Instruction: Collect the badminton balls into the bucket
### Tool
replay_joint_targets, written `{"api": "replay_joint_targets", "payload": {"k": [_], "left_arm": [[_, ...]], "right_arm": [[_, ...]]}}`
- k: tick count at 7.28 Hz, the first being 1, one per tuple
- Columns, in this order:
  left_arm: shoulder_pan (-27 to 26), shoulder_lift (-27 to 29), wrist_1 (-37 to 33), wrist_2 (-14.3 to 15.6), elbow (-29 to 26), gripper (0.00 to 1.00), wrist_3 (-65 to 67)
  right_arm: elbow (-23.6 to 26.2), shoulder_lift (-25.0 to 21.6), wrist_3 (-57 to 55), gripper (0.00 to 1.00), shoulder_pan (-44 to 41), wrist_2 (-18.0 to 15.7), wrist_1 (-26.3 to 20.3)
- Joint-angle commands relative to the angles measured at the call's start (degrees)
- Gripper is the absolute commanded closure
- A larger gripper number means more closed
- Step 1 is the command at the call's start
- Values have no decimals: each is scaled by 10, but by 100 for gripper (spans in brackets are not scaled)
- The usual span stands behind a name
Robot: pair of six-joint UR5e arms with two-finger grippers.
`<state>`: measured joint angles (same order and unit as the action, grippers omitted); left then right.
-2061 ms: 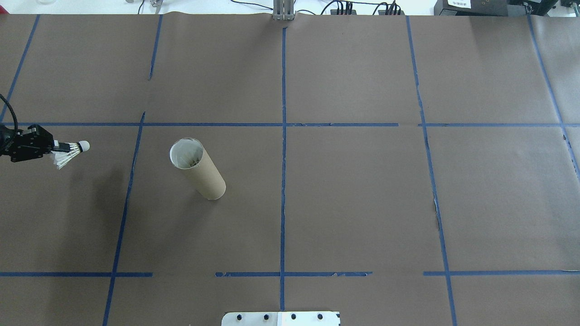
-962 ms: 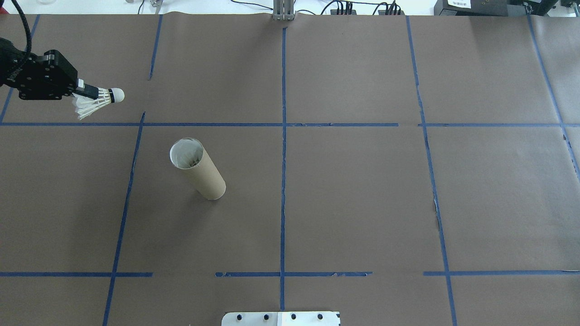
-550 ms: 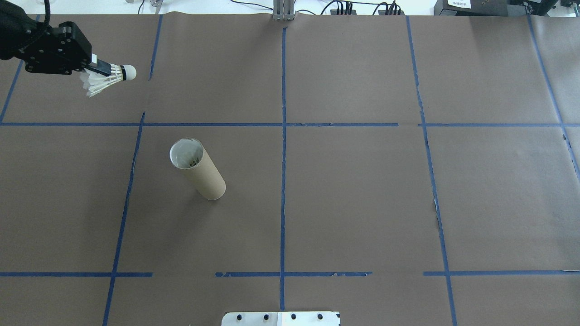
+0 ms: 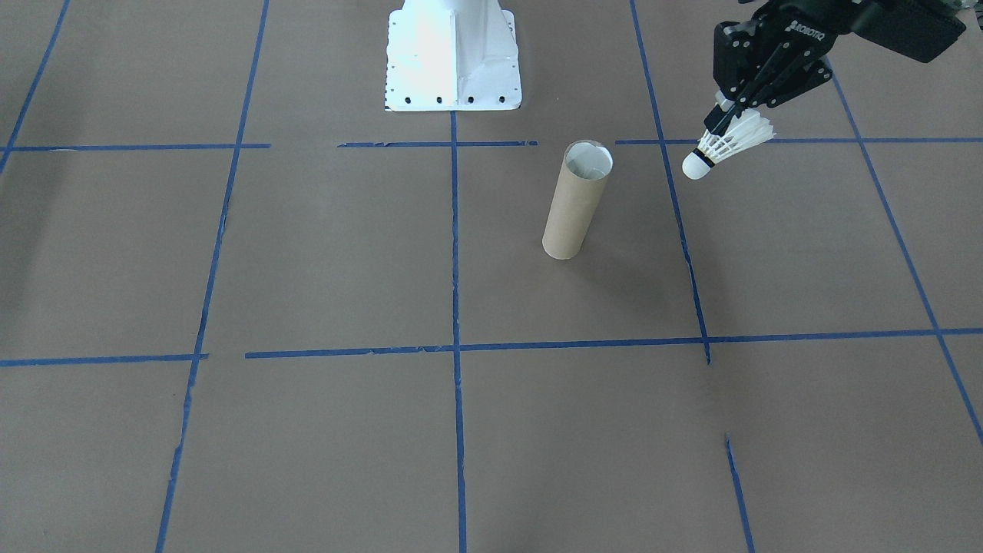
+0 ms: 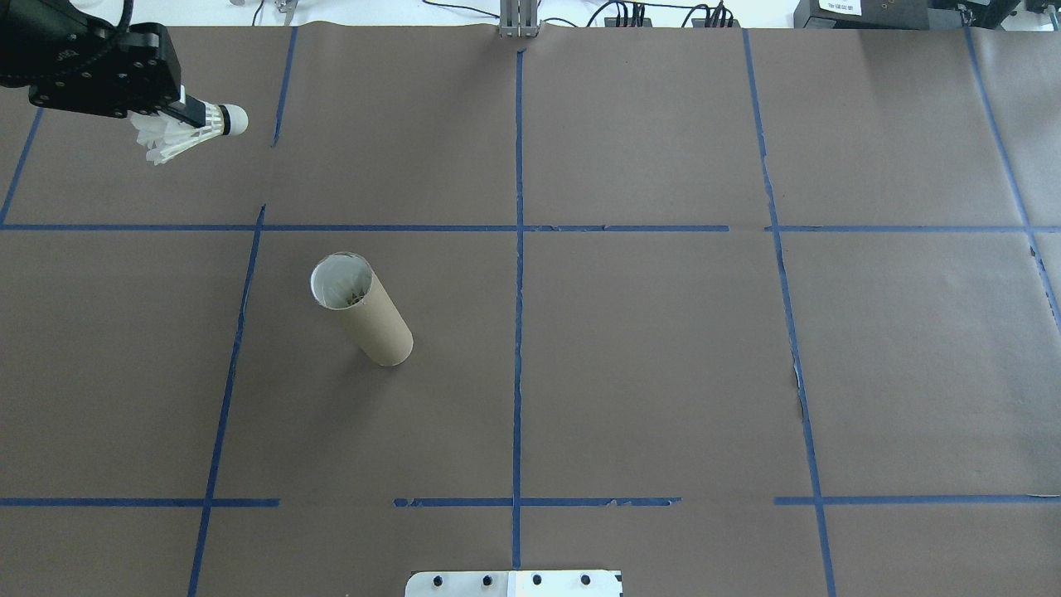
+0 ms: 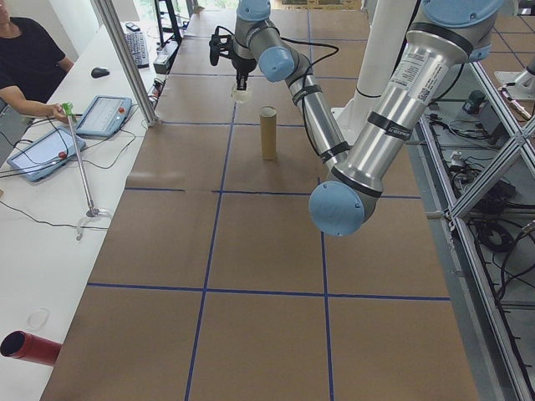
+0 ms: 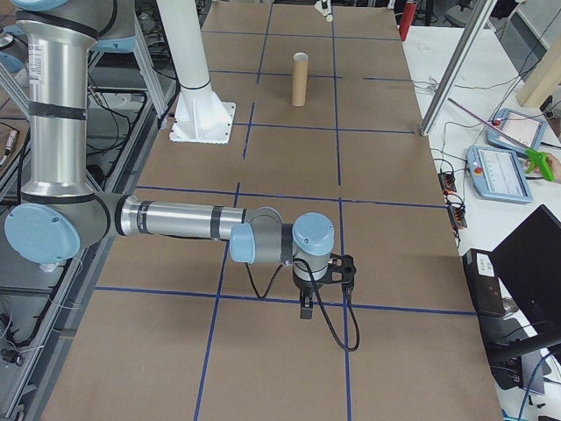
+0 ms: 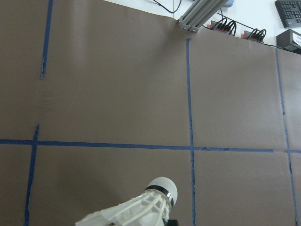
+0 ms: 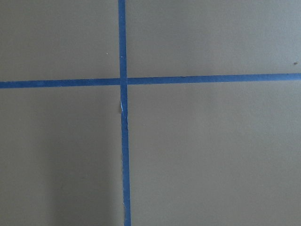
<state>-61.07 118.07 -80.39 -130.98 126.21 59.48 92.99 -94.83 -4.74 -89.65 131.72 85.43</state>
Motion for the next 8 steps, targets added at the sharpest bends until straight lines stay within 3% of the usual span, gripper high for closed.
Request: {"api": "replay_joint_targets", "payload": {"k": [1,2,3,4,5,7,8], "left_arm": [[80,69,168,82,24,100,-4],[110,126,263,127,23,100,-4],[128,160,320,149,23,100,-7],[153,173,336,168,18,100,-9],[187,196,372,223,7,100,-9],[248,242,467,303,-11,100,-19],[289,249,475,352,-54,100,-19]], "right_arm": [[0,0,0,0,0,0,0],[0,0,0,0,0,0,0],[0,0,0,0,0,0,0],[0,0,0,0,0,0,0],[0,0,0,0,0,0,0],[0,0,0,0,0,0,0],[0,0,0,0,0,0,0]]}}
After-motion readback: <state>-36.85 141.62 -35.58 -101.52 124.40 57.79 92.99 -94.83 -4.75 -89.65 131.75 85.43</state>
